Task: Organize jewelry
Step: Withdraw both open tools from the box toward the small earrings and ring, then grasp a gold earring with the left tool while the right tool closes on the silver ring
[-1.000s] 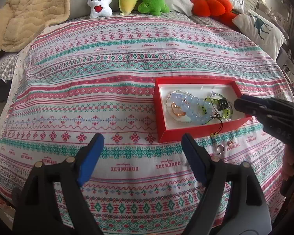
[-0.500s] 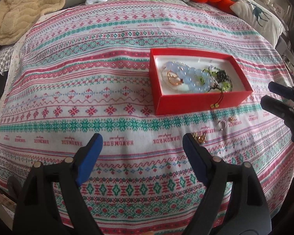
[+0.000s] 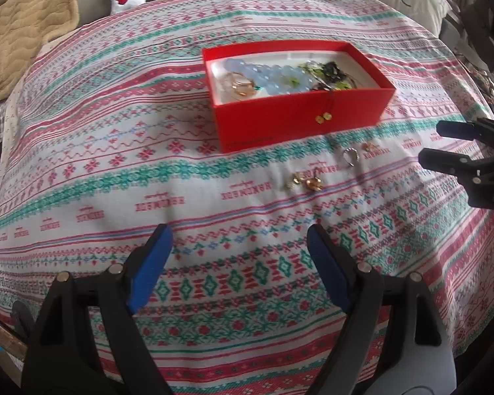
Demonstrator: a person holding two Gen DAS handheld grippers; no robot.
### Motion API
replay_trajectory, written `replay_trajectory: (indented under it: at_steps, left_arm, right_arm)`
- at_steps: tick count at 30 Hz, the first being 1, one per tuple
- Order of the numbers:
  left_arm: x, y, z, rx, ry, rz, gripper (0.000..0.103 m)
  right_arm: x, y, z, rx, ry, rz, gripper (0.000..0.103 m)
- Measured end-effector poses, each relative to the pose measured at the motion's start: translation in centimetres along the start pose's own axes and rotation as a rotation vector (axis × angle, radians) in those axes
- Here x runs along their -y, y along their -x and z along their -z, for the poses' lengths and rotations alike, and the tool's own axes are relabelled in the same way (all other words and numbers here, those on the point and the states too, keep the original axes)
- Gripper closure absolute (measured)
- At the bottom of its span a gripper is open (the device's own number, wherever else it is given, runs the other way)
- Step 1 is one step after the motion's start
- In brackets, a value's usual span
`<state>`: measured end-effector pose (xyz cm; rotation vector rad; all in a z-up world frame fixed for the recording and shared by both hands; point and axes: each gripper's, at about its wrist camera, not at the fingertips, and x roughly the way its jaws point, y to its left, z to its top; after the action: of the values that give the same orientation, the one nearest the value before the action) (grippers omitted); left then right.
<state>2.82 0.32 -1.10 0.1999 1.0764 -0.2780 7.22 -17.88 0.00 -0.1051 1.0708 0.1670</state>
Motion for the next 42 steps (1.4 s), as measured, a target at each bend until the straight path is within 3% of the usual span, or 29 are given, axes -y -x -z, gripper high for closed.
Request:
replay_trajectory:
  at_steps: [4, 6, 7, 8, 13, 27, 32, 42]
  left_arm:
    - [1.1, 0.0, -0.1, 0.031, -0.026, 0.054, 0.020]
    - [1.6, -0.1, -0.2, 0.036, -0.027, 0.123, 0.038]
    - [1.8, -0.3, -0.3, 0.023, -0.024, 0.168, 0.054]
    - [2.1, -0.6, -0.4, 0.014, -0.021, 0.196, 0.060]
    - [3.1, -1.9, -0.6, 0.001, -0.028, 0.226, 0.063]
    - [4.2, -4.2, -2.9, 0.005, -0.009, 0.193, 0.069]
    - [4.6, -4.5, -3.2, 0.007, -0.036, 0.148, 0.087]
    - [3.6, -2.8, -2.1, -0.002, -0.049, 0.125, 0.087]
  right_arm:
    - [0.3, -0.4, 0.4, -0.022, -0.007, 0.000, 0.026]
    - [0.2, -0.4, 0.5, -0.027, -0.009, -0.003, 0.026]
    - [0.2, -0.4, 0.5, -0.028, -0.009, -0.004, 0.026]
    - [0.1, -0.4, 0.5, -0.027, -0.007, -0.005, 0.026]
    - [-0.3, -0.5, 0.5, -0.034, 0.004, -0.010, 0.026]
    - [-1.3, -1.3, 0.6, -0.060, 0.023, -0.019, 0.026]
    - [-1.9, -1.6, 0.5, -0.066, 0.030, -0.024, 0.026]
    - [-3.1, -2.4, 0.2, -0.063, 0.017, -0.079, 0.027]
